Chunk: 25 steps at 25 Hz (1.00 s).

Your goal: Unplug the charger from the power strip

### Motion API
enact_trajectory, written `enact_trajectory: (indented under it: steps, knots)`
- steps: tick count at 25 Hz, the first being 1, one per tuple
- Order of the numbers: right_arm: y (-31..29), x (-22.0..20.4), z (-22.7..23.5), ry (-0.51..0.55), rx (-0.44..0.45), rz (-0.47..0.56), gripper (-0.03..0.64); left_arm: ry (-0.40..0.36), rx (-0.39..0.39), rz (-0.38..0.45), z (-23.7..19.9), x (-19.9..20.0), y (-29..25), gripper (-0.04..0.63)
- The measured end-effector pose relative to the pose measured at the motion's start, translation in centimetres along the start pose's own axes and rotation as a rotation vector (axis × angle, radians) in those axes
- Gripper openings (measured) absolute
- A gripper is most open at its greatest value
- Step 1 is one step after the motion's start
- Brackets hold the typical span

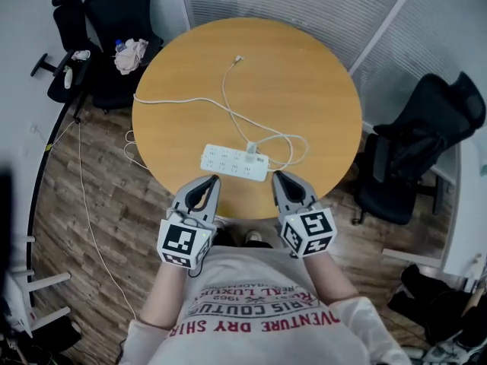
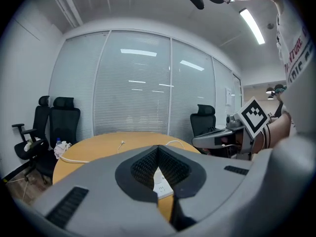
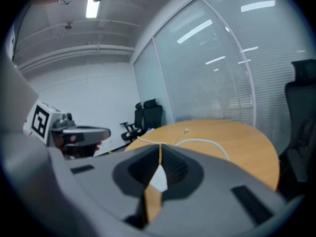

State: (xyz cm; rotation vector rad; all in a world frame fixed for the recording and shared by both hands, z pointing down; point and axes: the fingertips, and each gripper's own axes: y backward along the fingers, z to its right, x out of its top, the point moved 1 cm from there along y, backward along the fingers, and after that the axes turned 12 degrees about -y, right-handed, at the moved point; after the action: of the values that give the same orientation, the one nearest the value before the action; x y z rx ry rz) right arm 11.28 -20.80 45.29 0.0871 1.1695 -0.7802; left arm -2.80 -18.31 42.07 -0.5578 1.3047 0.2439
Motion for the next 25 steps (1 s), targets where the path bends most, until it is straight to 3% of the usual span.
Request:
enact_trajectory:
  steps: [10, 15, 22, 25]
  knots:
    - [-4.6, -1.1, 2.7, -0.079, -0.188, -0.055, 0.029, -0.028, -0.233, -0.066, -4.2, -4.3, -7.6, 0.032]
    - [-6.4, -3.3, 3.2, -0.135, -0.296, -0.086, 0.029, -0.046, -0.395, -0.118, -4.0, -8.3, -10.0, 0.032]
    - [-8.3, -7.4, 3.8, -0.217, -0.397, -0.149, 0.029, -0.102, -0.562, -0.223, -1.9, -14.2, -12.0, 0.032]
    - [-8.7, -8.9, 4.1, -0.23, -0.423, -0.175, 0.029, -0.147, -0.598, -0.265, -1.1, -16.3, -13.0, 0.032]
